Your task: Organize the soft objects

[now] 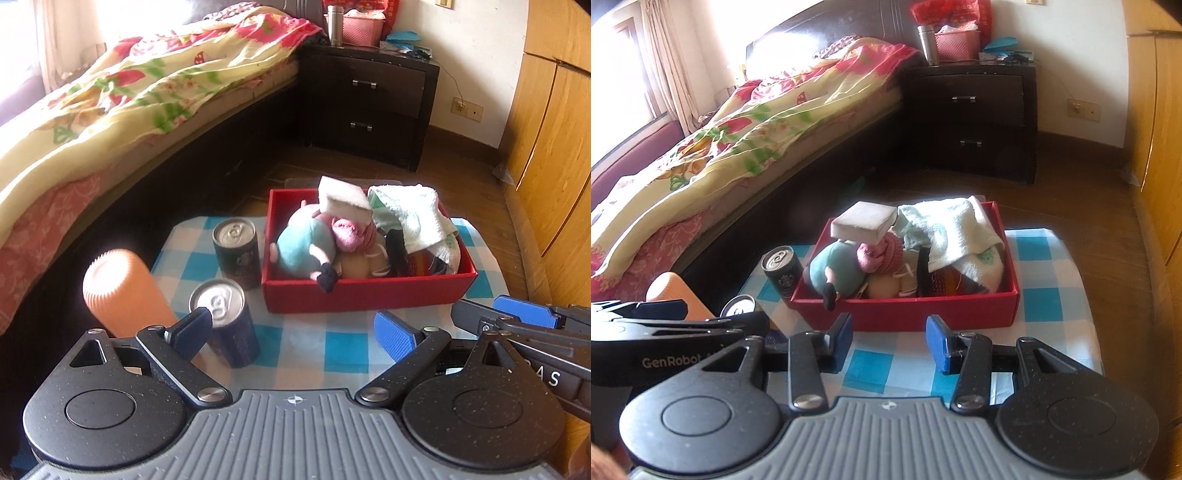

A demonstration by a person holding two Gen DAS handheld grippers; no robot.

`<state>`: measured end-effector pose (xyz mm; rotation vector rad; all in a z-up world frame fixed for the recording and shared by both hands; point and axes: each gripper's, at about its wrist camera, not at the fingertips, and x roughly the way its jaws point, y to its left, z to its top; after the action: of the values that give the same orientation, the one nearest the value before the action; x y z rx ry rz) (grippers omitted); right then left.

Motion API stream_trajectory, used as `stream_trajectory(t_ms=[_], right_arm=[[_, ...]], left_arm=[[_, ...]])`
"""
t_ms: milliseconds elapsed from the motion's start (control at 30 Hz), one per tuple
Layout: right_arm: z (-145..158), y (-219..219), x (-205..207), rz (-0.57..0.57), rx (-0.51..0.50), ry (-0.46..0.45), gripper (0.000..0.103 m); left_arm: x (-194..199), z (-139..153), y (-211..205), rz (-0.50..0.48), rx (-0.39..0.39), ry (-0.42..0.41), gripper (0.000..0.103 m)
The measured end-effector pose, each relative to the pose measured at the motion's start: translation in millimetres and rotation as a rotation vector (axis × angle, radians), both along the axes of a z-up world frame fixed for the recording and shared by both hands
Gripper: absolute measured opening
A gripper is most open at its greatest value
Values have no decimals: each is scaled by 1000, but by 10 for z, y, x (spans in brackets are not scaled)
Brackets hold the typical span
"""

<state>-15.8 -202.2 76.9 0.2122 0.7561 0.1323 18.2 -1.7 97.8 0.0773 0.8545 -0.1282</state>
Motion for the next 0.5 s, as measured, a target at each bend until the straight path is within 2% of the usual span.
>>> stream_trajectory(t_ms=[233,400,500], right_arm=[[-111,87,-132,12,-4,-6,26],[-177,173,-146,31,-16,-11,27],[-225,229,-123,50,-12,-5,28]], left_arm=[[-165,-109,98,29,3,-16,91],[-211,-202,229,63,-29,0,91],[-219,-237,266,80,-12,-10,91]])
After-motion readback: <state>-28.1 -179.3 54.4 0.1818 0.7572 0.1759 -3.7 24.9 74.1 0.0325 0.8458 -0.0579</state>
